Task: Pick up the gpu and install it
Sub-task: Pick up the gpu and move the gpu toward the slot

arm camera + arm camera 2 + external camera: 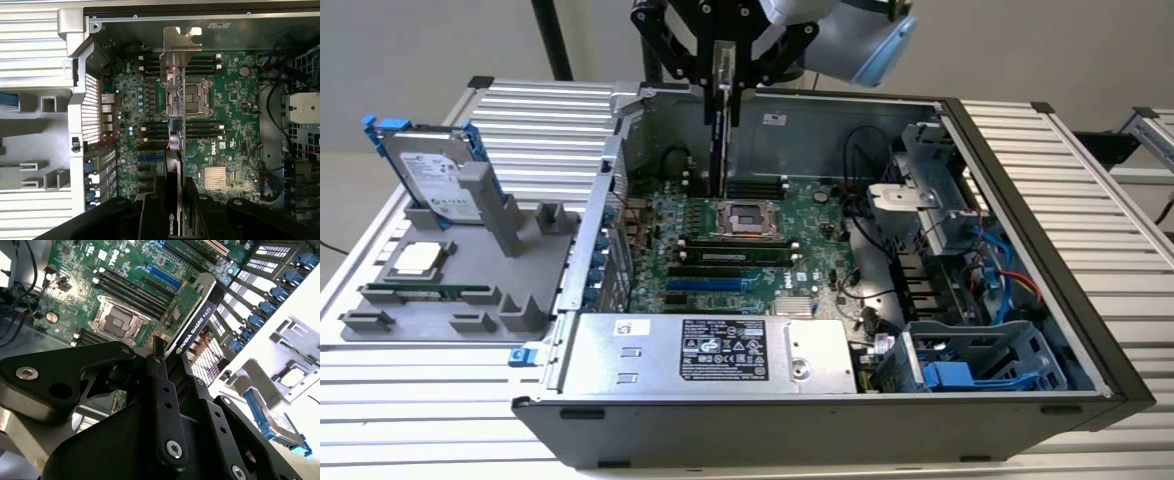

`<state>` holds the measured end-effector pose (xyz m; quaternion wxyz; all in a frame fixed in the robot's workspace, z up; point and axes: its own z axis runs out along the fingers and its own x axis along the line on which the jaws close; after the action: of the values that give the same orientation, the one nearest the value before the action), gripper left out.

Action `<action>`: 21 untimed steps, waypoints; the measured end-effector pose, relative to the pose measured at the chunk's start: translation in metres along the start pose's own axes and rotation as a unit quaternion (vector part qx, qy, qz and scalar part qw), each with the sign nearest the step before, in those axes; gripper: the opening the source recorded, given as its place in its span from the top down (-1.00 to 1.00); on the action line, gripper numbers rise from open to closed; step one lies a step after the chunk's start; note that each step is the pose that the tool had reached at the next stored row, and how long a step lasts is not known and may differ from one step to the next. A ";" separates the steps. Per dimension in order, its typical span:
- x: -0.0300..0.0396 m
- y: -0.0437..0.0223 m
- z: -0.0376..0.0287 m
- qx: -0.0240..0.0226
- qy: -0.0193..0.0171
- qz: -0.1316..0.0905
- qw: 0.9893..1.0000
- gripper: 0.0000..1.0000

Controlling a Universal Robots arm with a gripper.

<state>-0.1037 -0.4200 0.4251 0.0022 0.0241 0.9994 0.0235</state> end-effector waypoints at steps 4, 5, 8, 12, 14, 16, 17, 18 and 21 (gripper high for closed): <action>-0.0042 0.0002 0.0001 0.000 0.000 0.000 1.000 1.00; -0.0053 0.0003 0.0000 0.000 0.000 0.000 1.000 1.00; -0.0082 0.0004 0.0000 0.000 0.000 0.000 1.000 1.00; -0.0123 0.0006 0.0001 0.000 0.000 0.000 1.000 1.00; -0.0142 0.0007 0.0001 0.000 0.000 0.000 1.000 1.00; -0.0158 0.0008 0.0001 0.000 0.000 0.000 1.000 1.00; -0.0167 0.0008 0.0001 0.000 0.000 0.000 1.000 1.00; -0.0175 0.0008 0.0001 0.000 0.000 0.000 1.000 1.00; -0.0194 0.0009 0.0001 0.000 0.000 0.000 1.000 1.00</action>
<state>-0.0843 -0.4200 0.4251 0.0022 0.0241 0.9994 0.0236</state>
